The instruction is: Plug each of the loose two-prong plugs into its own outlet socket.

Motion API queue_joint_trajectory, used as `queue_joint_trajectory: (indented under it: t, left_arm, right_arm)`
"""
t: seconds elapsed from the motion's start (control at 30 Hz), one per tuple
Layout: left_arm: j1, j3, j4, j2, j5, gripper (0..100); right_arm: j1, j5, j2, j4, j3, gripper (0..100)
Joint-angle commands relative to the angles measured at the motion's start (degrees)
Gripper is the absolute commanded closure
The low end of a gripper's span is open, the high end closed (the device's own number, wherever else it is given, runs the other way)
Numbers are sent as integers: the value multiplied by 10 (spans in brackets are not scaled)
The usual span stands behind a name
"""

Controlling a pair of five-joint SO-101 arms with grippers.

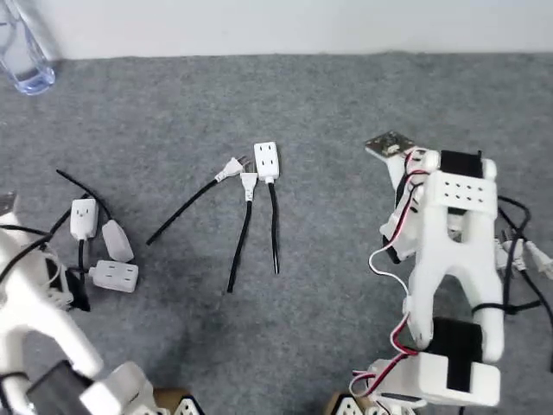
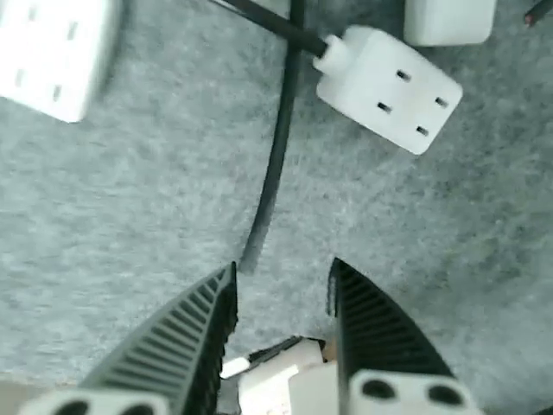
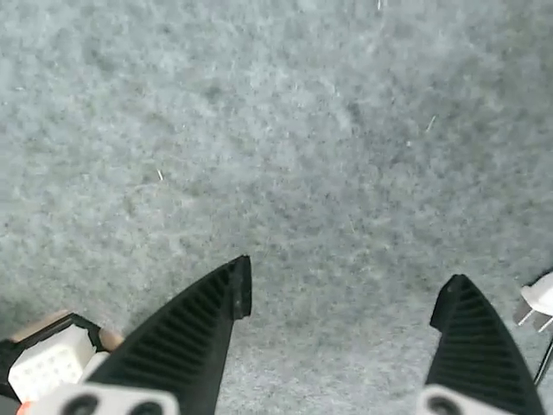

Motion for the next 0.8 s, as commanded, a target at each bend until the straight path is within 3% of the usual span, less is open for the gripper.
queue_joint_trajectory:
  t: [0.0,0.17,0.33,0.43,0.57,0.77]
  left_arm:
    - [-48,-33,18,-80,-39,836]
    - [-112,-137,16,-142,-67,836]
    - [-77,-231,-8,-157,-64,835]
    - [-15,-259,-38,-157,-62,835]
    - [117,-260,-72,-156,-56,835]
    - [282,-260,-190,-75,112,835]
  right_arm:
    - [-3,-4,-28,-21,9,680]
    - [-5,-8,-28,-45,29,680]
    - [-6,-44,-28,-96,66,680]
    - [-18,-67,-28,-120,94,680]
    - [-62,-133,-31,-172,149,680]
    - [-101,-223,-32,-291,236,681]
